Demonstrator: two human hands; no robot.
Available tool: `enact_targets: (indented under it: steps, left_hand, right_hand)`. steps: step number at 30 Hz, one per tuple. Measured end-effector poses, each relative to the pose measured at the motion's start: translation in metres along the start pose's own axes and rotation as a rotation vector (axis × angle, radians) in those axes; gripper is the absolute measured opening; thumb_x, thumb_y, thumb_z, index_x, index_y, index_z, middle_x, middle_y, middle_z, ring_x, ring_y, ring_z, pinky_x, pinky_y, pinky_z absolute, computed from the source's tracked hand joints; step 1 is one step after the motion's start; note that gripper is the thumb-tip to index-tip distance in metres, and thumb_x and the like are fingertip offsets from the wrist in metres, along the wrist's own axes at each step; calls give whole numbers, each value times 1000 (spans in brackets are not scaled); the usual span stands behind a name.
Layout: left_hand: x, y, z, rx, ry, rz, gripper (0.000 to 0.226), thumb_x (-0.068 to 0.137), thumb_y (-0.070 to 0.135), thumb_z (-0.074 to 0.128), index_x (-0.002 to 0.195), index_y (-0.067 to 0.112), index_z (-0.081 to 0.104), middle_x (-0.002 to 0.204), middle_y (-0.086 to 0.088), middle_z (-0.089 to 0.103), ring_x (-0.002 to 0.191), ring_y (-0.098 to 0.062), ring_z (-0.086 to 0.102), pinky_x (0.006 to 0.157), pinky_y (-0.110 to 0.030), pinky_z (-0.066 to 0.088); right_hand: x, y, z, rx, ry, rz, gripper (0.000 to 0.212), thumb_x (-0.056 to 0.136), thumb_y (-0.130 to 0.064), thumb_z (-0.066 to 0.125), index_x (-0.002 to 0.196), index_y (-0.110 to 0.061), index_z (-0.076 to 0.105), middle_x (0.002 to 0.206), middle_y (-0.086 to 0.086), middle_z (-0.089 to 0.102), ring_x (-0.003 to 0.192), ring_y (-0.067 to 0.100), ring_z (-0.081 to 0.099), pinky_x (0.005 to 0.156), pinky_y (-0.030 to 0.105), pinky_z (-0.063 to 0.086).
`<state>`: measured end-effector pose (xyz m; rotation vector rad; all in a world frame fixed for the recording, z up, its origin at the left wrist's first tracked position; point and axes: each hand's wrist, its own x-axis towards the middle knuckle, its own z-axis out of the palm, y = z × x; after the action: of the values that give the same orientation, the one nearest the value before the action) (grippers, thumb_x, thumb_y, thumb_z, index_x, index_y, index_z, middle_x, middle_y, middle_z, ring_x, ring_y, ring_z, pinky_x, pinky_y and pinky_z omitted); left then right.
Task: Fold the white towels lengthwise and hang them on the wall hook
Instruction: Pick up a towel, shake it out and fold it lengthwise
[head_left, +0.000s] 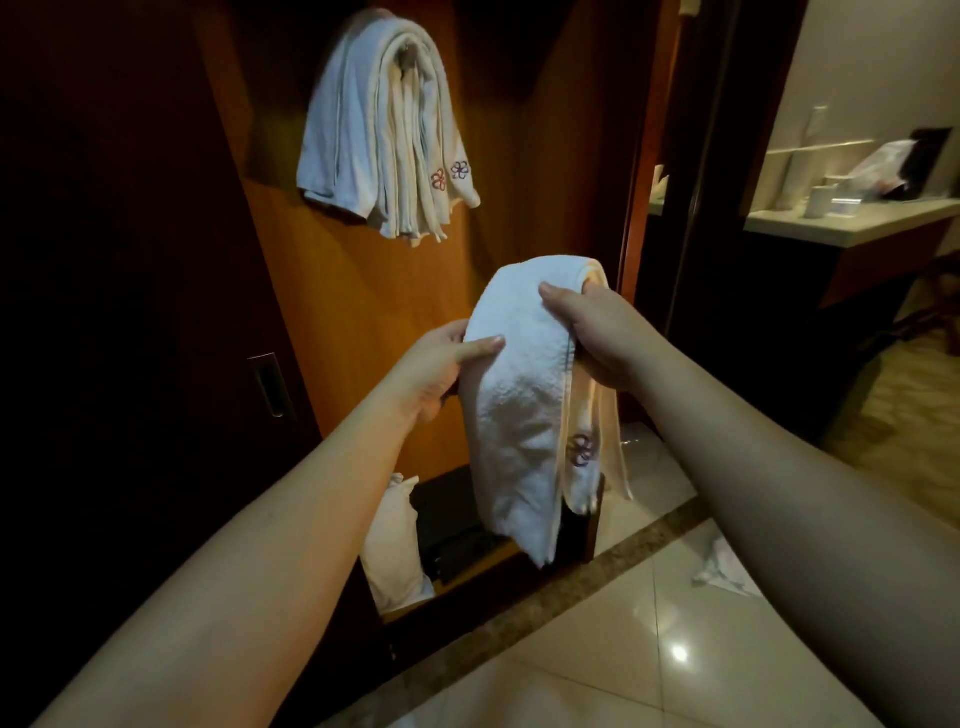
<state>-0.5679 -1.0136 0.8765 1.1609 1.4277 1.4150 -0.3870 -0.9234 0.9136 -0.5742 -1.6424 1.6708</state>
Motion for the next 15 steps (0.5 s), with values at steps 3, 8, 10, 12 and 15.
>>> enact_targets:
  steps: [3,8,10,12,15]
  left_hand:
    - [7,7,-3,-130,-54,-11,42,89,35,72,128,19,64,120,-6,73,109,-25,70,83,-38,57]
    - [16,25,15,-98,74,44,33,99,31,61,127,14,60,116,-8,73,99,-24,73,71,-32,58]
    - [18,31,27,110,226,99,31,99,36,60,123,17,54,113,1,69,91,-12,67,67,-24,49]
    - [15,34,37,255,386,185,24,99,36,59,118,26,48,108,11,57,90,0,54,66,-17,40]
    - [-3,37,54,222,531,329,14,102,39,50,100,27,55,95,9,60,82,-4,59,64,-17,43]
  right_hand:
    - [1,-9,1,-27,22,-10,21,102,-27,57,114,-11,61,100,6,78,97,24,75,80,36,60]
    - [5,-23,0,-89,69,-11,12,104,-27,53,108,-18,60,100,5,76,94,22,74,84,41,60]
    - [8,-32,0,-163,109,-27,14,105,-29,50,111,-18,57,104,6,74,94,22,73,78,39,61]
    - [11,-41,0,-195,148,-30,20,106,-27,49,118,-13,55,104,9,73,88,21,75,67,38,62]
    - [17,-55,-2,-219,202,-17,36,106,-27,49,135,-7,44,111,16,69,84,24,75,58,33,59]
